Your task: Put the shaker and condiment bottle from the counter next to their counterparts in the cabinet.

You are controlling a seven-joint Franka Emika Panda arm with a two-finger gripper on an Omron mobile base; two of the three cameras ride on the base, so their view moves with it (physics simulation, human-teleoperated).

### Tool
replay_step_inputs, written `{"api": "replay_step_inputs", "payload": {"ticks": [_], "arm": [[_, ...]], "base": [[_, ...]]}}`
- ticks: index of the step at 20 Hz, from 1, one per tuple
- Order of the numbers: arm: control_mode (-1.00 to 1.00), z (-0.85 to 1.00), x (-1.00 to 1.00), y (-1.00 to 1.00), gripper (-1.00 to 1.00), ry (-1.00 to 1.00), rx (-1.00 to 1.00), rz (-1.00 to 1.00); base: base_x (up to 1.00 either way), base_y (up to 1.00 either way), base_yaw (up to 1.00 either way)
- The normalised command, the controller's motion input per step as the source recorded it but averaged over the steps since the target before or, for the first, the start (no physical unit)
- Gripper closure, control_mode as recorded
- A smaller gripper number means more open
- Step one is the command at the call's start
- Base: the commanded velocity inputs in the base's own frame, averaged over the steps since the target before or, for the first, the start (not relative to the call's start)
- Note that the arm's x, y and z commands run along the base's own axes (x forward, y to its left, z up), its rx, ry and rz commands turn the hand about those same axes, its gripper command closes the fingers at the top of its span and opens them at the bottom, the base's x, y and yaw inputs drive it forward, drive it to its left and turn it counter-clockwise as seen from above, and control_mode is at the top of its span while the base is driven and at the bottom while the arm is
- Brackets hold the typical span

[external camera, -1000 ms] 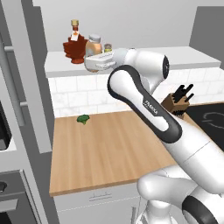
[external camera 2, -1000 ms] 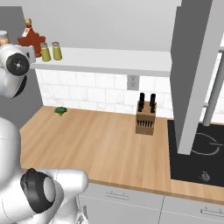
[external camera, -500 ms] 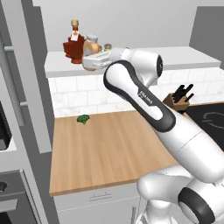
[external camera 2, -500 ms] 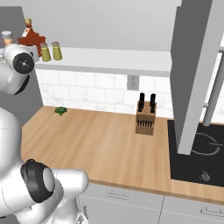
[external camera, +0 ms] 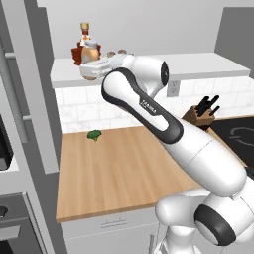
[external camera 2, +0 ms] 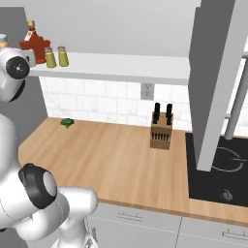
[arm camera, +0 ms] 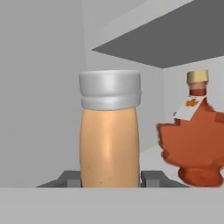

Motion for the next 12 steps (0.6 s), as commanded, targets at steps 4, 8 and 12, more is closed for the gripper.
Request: {"api": "replay_step_inputs", "payload": {"ticks": [4,8,12], "arm": [[-1.0,0.0,0.1,0.01,1.0,0.0,0.0,-0.05],[-1.0,0.0,0.13,0.01,1.0,0.0,0.0,-0.08],[-1.0,0.0,0.01,0.0,1.0,0.01,0.0,0.0]], "base": [[0.0,0.0,0.0],[0.0,0.0,0.0],[0.0,0.0,0.0]]}}
